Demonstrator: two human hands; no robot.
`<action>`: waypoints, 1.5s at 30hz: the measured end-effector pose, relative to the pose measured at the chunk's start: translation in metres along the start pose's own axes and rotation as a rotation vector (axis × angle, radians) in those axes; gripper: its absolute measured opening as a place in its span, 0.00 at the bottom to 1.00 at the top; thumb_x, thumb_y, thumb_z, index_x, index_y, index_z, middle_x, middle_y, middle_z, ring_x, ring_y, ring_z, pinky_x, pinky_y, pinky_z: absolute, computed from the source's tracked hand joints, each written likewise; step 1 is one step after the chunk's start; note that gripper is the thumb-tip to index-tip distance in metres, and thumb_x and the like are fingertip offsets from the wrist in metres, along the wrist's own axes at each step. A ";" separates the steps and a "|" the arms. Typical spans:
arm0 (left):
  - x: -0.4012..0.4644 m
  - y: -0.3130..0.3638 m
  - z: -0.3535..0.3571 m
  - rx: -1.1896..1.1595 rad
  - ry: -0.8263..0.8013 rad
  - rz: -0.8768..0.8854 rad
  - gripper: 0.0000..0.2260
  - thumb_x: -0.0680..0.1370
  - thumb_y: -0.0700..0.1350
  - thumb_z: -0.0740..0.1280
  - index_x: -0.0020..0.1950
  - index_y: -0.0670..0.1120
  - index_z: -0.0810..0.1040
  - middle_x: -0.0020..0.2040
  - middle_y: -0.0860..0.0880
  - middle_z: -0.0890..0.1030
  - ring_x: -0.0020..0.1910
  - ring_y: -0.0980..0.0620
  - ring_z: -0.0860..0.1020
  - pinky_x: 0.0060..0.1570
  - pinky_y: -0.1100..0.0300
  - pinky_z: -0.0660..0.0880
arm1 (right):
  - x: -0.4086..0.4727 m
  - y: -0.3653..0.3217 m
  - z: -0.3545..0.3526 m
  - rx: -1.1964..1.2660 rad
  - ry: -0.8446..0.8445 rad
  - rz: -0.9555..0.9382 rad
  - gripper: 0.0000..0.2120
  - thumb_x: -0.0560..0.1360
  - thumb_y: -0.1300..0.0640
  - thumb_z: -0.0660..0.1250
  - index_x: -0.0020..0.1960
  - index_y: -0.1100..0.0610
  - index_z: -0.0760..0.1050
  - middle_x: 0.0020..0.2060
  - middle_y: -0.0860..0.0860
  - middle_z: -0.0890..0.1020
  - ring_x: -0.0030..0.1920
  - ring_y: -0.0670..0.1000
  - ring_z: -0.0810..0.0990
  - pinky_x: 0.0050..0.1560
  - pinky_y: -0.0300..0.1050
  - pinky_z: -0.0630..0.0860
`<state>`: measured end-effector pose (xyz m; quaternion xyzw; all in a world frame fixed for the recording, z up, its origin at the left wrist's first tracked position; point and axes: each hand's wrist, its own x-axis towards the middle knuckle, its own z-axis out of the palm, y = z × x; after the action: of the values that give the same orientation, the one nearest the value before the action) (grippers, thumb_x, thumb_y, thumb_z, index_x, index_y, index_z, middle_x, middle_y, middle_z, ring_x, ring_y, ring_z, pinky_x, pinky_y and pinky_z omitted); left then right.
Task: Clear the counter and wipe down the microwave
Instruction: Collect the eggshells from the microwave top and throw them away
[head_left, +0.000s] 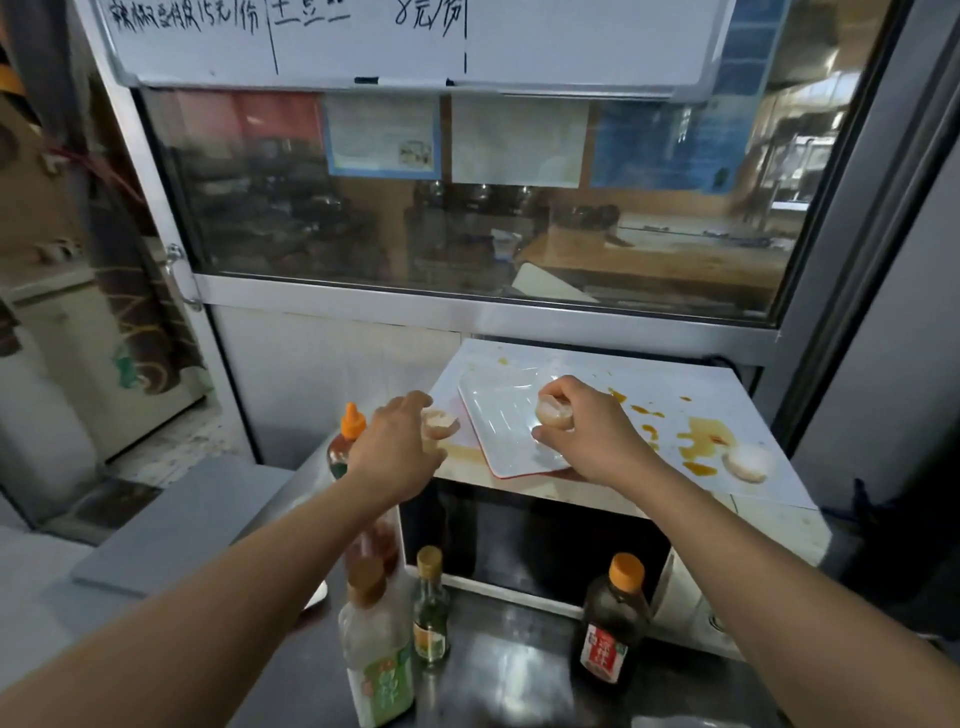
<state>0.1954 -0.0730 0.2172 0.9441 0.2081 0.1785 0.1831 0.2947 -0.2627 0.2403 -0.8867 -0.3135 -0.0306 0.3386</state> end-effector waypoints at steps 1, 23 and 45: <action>0.005 -0.002 0.002 -0.003 -0.009 -0.017 0.25 0.73 0.47 0.70 0.67 0.49 0.67 0.65 0.48 0.73 0.60 0.47 0.74 0.59 0.54 0.65 | 0.005 0.002 0.001 0.009 -0.001 -0.001 0.16 0.72 0.55 0.71 0.58 0.53 0.72 0.51 0.47 0.76 0.49 0.48 0.73 0.47 0.41 0.68; 0.059 -0.025 0.022 -0.050 -0.164 0.081 0.21 0.75 0.51 0.68 0.66 0.46 0.72 0.59 0.47 0.76 0.55 0.48 0.75 0.52 0.55 0.74 | 0.022 0.010 0.010 -0.049 0.080 0.148 0.17 0.72 0.55 0.71 0.59 0.53 0.72 0.50 0.46 0.75 0.48 0.46 0.71 0.40 0.35 0.65; 0.069 0.088 0.034 -0.269 -0.175 0.391 0.17 0.70 0.43 0.73 0.57 0.46 0.74 0.55 0.47 0.78 0.51 0.48 0.75 0.46 0.60 0.69 | -0.019 0.048 -0.067 -0.103 0.280 0.320 0.15 0.73 0.54 0.71 0.57 0.53 0.72 0.48 0.47 0.74 0.46 0.49 0.73 0.39 0.37 0.69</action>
<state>0.2971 -0.1257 0.2424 0.9455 -0.0209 0.1540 0.2862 0.3181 -0.3418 0.2586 -0.9284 -0.1165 -0.1153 0.3335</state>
